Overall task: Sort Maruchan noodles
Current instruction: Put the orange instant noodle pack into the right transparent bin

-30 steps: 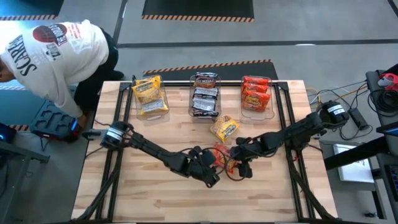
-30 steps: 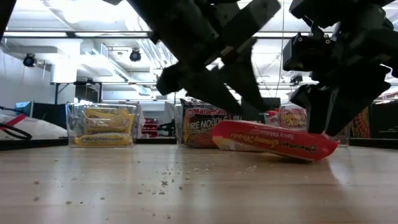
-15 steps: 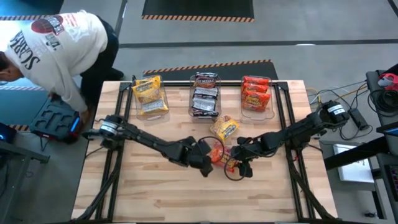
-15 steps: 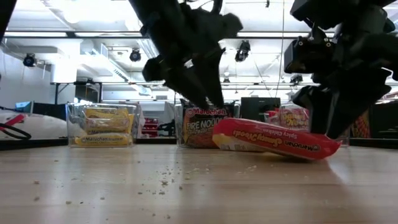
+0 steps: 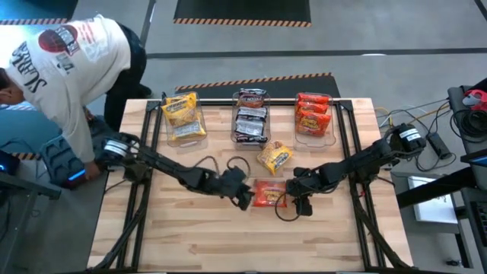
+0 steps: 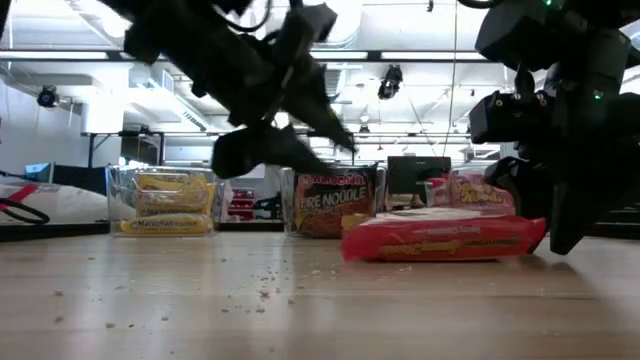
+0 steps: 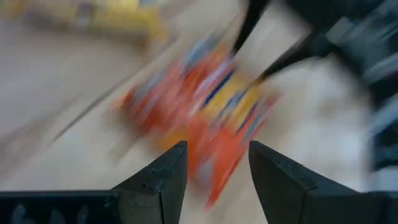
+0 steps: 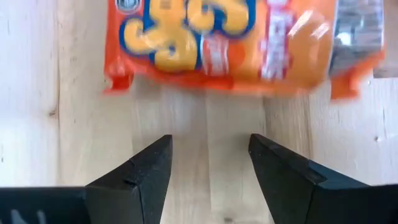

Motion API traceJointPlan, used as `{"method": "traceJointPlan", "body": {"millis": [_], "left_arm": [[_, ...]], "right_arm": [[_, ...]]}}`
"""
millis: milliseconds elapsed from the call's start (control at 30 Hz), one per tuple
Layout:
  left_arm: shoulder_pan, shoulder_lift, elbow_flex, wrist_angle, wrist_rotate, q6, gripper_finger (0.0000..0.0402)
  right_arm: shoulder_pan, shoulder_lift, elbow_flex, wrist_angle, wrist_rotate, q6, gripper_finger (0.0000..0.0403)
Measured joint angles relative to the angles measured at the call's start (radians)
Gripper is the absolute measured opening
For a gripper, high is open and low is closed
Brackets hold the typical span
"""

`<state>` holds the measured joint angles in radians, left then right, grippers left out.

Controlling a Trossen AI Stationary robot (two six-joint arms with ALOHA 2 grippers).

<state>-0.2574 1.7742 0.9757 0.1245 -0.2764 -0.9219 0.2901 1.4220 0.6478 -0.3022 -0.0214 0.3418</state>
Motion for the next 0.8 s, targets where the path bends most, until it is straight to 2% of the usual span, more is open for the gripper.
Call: {"method": "traceJointPlan", "body": {"millis": [133, 267, 367, 533, 800], "left_arm": [[0.010, -0.029, -0.154, 0.386, -0.002, -0.022, 0.0152], [0.008, -0.015, -0.261, 0.591, -0.002, -0.074, 0.0152], [0.009, 0.002, -0.308, 0.632, -0.041, -0.130, 0.0153], [0.009, 0.008, -0.333, 0.644, -0.046, -0.177, 0.0153], [0.009, 0.011, -0.325, 0.598, 0.020, -0.211, 0.0153]], "right_arm": [[0.000, -0.003, -0.001, 0.020, 0.000, 0.002, 0.0207], [0.000, -0.013, 0.009, 0.018, -0.004, 0.007, 0.0208], [0.000, -0.032, 0.033, 0.029, -0.005, 0.003, 0.0208], [0.000, -0.055, 0.062, 0.033, -0.004, -0.012, 0.0208], [0.000, -0.028, 0.066, 0.093, -0.003, -0.016, 0.0208]]}}
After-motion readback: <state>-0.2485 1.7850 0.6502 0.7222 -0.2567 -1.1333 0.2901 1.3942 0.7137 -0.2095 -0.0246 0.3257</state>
